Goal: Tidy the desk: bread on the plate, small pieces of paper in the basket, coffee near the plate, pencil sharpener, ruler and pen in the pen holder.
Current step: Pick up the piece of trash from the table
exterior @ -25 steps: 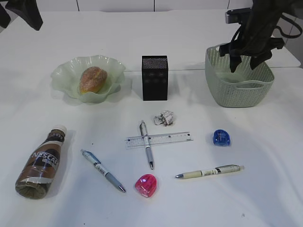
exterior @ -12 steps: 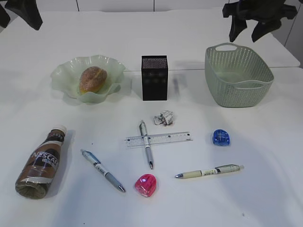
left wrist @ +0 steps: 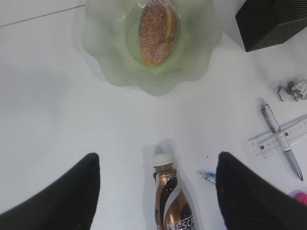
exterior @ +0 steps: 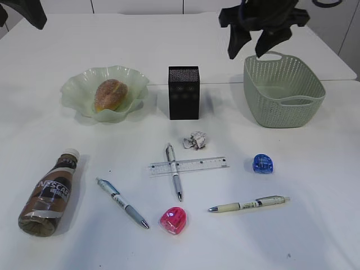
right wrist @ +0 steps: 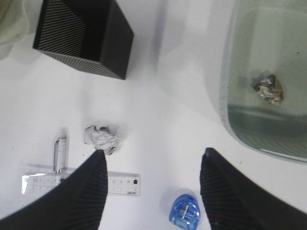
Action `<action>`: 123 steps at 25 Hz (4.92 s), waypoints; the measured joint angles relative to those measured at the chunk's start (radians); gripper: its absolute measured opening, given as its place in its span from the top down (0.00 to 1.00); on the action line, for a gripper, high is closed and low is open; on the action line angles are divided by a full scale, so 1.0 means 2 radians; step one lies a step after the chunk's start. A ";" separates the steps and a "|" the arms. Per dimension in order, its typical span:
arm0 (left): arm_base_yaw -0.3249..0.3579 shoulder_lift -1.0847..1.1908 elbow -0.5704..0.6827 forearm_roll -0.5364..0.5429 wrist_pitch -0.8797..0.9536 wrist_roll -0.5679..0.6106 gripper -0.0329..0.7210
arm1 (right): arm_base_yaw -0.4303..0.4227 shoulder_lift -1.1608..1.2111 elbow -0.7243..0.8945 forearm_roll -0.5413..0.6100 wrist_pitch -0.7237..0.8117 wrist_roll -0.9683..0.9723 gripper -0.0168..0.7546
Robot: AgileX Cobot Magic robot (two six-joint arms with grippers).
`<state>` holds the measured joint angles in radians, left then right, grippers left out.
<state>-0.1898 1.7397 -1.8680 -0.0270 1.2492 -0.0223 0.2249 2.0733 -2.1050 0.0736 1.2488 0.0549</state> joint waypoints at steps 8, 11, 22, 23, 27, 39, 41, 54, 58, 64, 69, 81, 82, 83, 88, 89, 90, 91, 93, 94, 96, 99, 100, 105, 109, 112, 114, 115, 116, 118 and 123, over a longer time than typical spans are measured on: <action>0.000 0.000 0.000 -0.013 0.000 0.000 0.26 | 0.037 0.041 0.000 0.003 0.000 -0.001 0.36; 0.000 0.000 0.000 -0.013 0.000 0.000 0.26 | 0.037 0.052 0.000 0.013 0.000 0.000 0.36; 0.000 0.000 0.000 -0.014 0.000 0.000 0.26 | 0.037 0.109 0.001 0.040 -0.002 0.002 0.36; 0.000 0.000 0.000 -0.014 0.000 0.000 0.26 | 0.037 0.115 0.001 0.041 -0.002 0.002 0.36; 0.000 0.000 0.000 -0.014 0.000 0.000 0.26 | 0.042 0.129 0.001 0.044 -0.004 0.003 0.36; 0.000 0.000 0.000 -0.014 0.000 0.000 0.26 | 0.068 0.153 0.001 0.024 -0.007 0.003 0.35; 0.000 0.000 0.000 -0.014 0.000 0.000 0.26 | 0.068 0.153 0.001 0.018 -0.007 0.003 0.35; 0.000 0.000 0.000 -0.014 0.000 0.000 0.26 | 0.068 0.160 0.001 0.015 -0.015 -0.002 0.35; 0.000 0.000 0.000 -0.014 0.000 0.000 0.26 | 0.068 0.160 0.001 0.015 -0.025 -0.003 0.35; 0.000 0.000 0.000 -0.014 0.000 0.000 0.26 | 0.068 0.167 0.001 0.015 -0.030 -0.004 0.35; 0.000 0.000 0.000 -0.014 0.000 0.000 0.26 | 0.068 0.177 0.001 0.015 -0.039 -0.004 0.35; 0.000 0.000 0.000 -0.014 0.000 0.000 0.26 | 0.068 0.194 0.001 0.015 -0.055 -0.004 0.35; 0.000 0.000 0.000 -0.014 0.000 0.000 0.26 | 0.068 0.194 0.001 0.015 -0.057 -0.004 0.36; 0.000 0.000 0.000 -0.014 0.000 0.000 0.26 | 0.068 0.194 0.001 0.015 -0.058 -0.004 0.36; 0.000 0.000 0.000 -0.014 0.000 0.000 0.26 | 0.068 0.194 0.001 0.017 -0.063 -0.005 0.41; 0.000 0.000 0.000 -0.014 0.000 0.000 0.26 | 0.068 0.194 0.001 0.017 -0.063 -0.005 0.44; 0.000 0.000 0.000 -0.014 0.000 0.000 0.26 | 0.068 0.194 0.001 0.023 -0.063 -0.005 0.47; 0.000 0.000 0.000 -0.014 0.000 0.000 0.26 | 0.068 0.194 0.001 0.026 -0.063 -0.005 0.49; 0.000 0.000 0.000 -0.014 0.000 0.000 0.26 | 0.068 0.194 0.001 0.028 -0.062 -0.005 0.52; 0.000 0.000 0.000 -0.014 0.000 0.000 0.26 | 0.068 0.194 0.001 0.028 -0.060 -0.005 0.54; 0.000 0.000 0.000 -0.014 0.000 0.000 0.26 | 0.068 0.194 0.001 0.029 -0.055 -0.005 0.58; 0.000 0.000 0.000 -0.014 0.000 0.000 0.26 | 0.068 0.194 0.001 0.029 -0.048 -0.005 0.65; 0.000 0.000 0.000 -0.014 0.000 0.000 0.26 | 0.068 0.194 0.001 0.029 -0.040 -0.005 0.72; 0.000 0.000 0.000 -0.014 0.000 0.000 0.26 | 0.068 0.194 0.001 0.027 -0.021 -0.005 0.87; 0.000 0.000 0.000 -0.014 0.000 0.000 0.26 | 0.068 0.194 0.000 0.026 -0.018 -0.005 0.89; 0.000 0.000 0.000 -0.014 0.000 0.000 0.26 | 0.068 0.194 -0.008 0.025 -0.015 -0.005 0.90; 0.000 0.000 0.000 -0.014 0.000 0.000 0.26 | 0.068 0.194 -0.021 0.025 -0.014 -0.005 0.90; 0.000 0.000 0.000 -0.014 0.000 0.000 0.26 | 0.068 0.194 -0.021 0.025 -0.014 -0.005 0.90; 0.000 0.000 0.000 -0.014 0.000 0.000 0.26 | 0.068 0.194 -0.039 0.024 -0.014 -0.005 0.90; 0.000 0.000 0.000 -0.014 0.000 0.000 0.26 | 0.068 0.194 -0.051 0.025 -0.014 -0.005 0.90; 0.000 0.000 0.000 -0.014 0.000 0.000 0.26 | 0.068 0.194 -0.059 0.025 -0.014 -0.005 0.90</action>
<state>-0.1898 1.7394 -1.8680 -0.0545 1.2492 -0.0223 0.3605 2.4607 -2.2227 0.1229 1.2211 0.0445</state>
